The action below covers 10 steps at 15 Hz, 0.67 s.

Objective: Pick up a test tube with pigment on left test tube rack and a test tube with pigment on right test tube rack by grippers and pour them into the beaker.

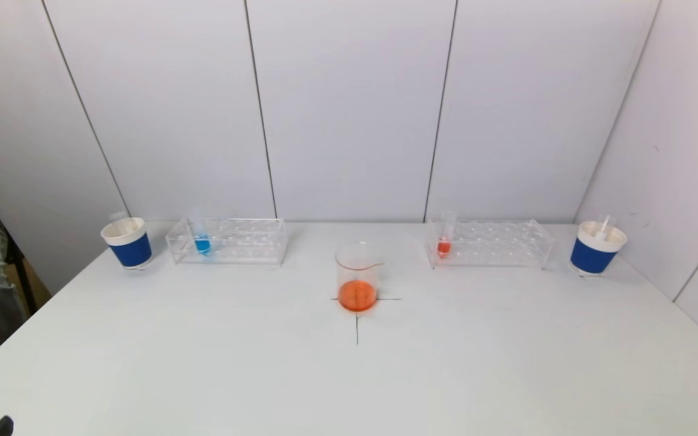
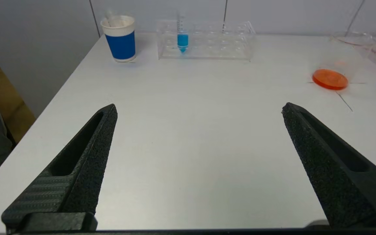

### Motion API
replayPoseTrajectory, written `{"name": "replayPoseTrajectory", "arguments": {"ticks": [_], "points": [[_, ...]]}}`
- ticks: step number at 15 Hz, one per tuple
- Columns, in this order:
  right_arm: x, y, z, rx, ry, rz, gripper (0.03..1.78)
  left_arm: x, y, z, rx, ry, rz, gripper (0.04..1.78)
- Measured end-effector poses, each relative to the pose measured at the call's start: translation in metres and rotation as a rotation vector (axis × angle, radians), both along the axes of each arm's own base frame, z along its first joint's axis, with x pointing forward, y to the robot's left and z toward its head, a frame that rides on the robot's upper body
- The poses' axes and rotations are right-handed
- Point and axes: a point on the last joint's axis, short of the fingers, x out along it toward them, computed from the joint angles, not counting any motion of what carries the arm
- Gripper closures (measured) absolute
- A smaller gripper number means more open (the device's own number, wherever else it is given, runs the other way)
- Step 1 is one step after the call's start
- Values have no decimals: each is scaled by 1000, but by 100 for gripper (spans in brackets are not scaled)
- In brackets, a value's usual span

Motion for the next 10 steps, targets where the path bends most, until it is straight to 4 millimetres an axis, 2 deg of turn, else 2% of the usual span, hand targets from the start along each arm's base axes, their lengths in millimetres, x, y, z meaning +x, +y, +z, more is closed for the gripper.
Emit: {"name": "replayPoseTrajectory", "arguments": {"ticks": [2, 4, 8, 10], "points": [[0, 0, 0, 0, 0, 0, 5, -14, 0, -19, 0, 14, -3, 6], [0, 0, 0, 0, -1, 0, 5, -20, 0, -35, -3, 45, -4, 6], [0, 0, 0, 0, 0, 0, 5, -18, 0, -53, -1, 66, -3, 6], [0, 0, 0, 0, 0, 0, 5, -18, 0, -55, 0, 68, -3, 6]]}}
